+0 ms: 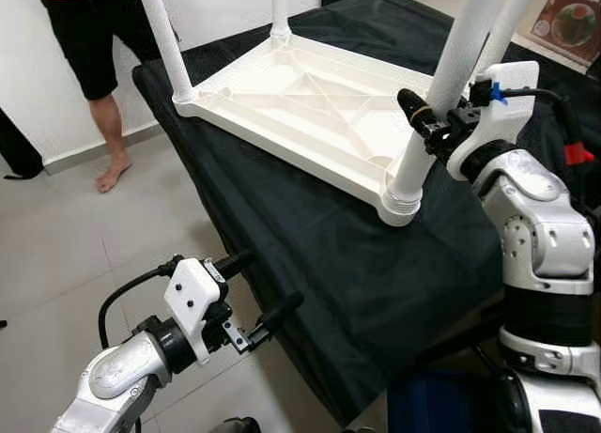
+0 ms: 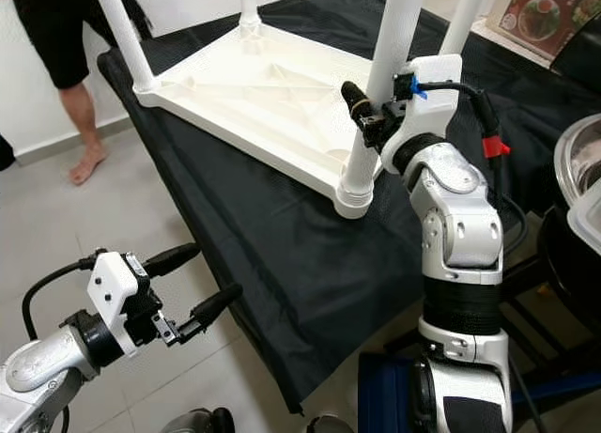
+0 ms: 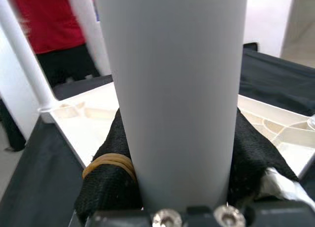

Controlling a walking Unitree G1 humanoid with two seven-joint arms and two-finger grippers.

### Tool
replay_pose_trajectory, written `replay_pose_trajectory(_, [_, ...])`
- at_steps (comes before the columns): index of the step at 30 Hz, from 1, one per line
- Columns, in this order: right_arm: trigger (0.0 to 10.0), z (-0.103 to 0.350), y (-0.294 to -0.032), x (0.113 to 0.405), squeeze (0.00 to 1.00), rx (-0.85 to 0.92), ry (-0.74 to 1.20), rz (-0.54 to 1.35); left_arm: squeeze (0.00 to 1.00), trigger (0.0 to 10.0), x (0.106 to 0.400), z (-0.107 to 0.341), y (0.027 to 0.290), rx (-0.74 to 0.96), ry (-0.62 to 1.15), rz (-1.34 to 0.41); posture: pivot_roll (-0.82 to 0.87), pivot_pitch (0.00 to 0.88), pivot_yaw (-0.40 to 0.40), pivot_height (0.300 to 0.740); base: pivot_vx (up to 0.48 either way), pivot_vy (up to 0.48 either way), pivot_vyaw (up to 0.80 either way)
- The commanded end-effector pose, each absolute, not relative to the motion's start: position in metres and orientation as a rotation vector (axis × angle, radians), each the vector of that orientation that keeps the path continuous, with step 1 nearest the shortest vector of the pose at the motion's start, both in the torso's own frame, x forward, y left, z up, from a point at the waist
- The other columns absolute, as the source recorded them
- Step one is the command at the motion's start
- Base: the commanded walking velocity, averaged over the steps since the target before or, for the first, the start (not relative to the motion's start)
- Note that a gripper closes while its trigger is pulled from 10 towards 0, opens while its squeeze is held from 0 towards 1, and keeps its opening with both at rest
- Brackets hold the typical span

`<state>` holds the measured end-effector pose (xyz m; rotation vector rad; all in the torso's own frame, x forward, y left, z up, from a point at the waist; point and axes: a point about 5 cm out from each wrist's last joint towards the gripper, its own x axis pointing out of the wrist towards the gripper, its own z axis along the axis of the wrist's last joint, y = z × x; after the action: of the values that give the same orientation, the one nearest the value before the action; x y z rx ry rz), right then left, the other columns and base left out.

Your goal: Building children table

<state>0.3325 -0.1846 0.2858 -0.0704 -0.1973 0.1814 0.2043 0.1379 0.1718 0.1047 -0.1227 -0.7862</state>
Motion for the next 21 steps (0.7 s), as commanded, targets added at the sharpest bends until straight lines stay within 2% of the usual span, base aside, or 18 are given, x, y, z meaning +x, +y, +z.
replay_pose_trajectory(1, [0.0, 0.254, -0.192, 0.334, 0.00, -0.061, -0.038, 0.106, 0.00, 10.0, 0.203, 0.168, 0.138, 0.108, -0.097, -0.794, -0.01, 0.206, -0.007, 0.740, 0.000, 0.000, 0.00])
replay_pose_trajectory(7, [0.0, 0.251, -0.185, 0.330, 0.00, -0.049, -0.028, 0.078, 0.00, 10.0, 0.203, 0.169, 0.138, 0.108, -0.097, -0.794, -0.01, 0.206, -0.006, 0.740, 0.000, 0.000, 0.00])
replay_pose_trajectory(8, [10.0, 0.252, -0.182, 0.329, 0.00, -0.057, -0.021, 0.068, 0.00, 10.0, 0.203, 0.168, 0.138, 0.107, -0.098, -0.794, -0.01, 0.206, -0.006, 0.740, 0.000, 0.000, 0.00])
replay_pose_trajectory(10, [10.0, 0.255, -0.180, 0.327, 0.00, -0.057, -0.025, 0.059, 0.00, 10.0, 0.203, 0.168, 0.138, 0.107, -0.098, -0.794, -0.01, 0.206, -0.006, 0.740, 0.000, 0.000, 0.00])
replay_pose_trajectory(11, [10.0, 0.258, -0.179, 0.327, 1.00, -0.037, -0.040, 0.070, 0.00, 10.0, 0.204, 0.168, 0.138, 0.106, -0.098, -0.794, -0.01, 0.206, -0.007, 0.740, 0.000, 0.000, 0.00])
replay_pose_trajectory(17, [10.0, 0.271, -0.179, 0.327, 1.00, -0.009, -0.092, 0.170, 0.00, 10.0, 0.204, 0.168, 0.137, 0.104, -0.099, -0.796, -0.01, 0.207, -0.008, 0.740, 0.000, 0.000, 0.00])
replay_pose_trajectory(18, [10.0, 0.278, -0.181, 0.327, 0.77, -0.027, -0.113, 0.237, 0.00, 10.0, 0.204, 0.168, 0.137, 0.103, -0.098, -0.796, -0.01, 0.208, -0.007, 0.740, 0.000, 0.000, 0.00])
replay_pose_trajectory(20, [10.0, 0.278, -0.181, 0.327, 0.77, -0.027, -0.113, 0.237, 0.00, 10.0, 0.204, 0.168, 0.137, 0.103, -0.098, -0.796, -0.01, 0.208, -0.007, 0.740, 0.000, 0.000, 0.00])
replay_pose_trajectory(21, [10.0, 0.286, -0.184, 0.327, 0.00, -0.041, -0.135, 0.326, 0.00, 10.0, 0.203, 0.168, 0.137, 0.103, -0.097, -0.798, -0.01, 0.206, -0.010, 0.740, 0.000, 0.000, 0.00])
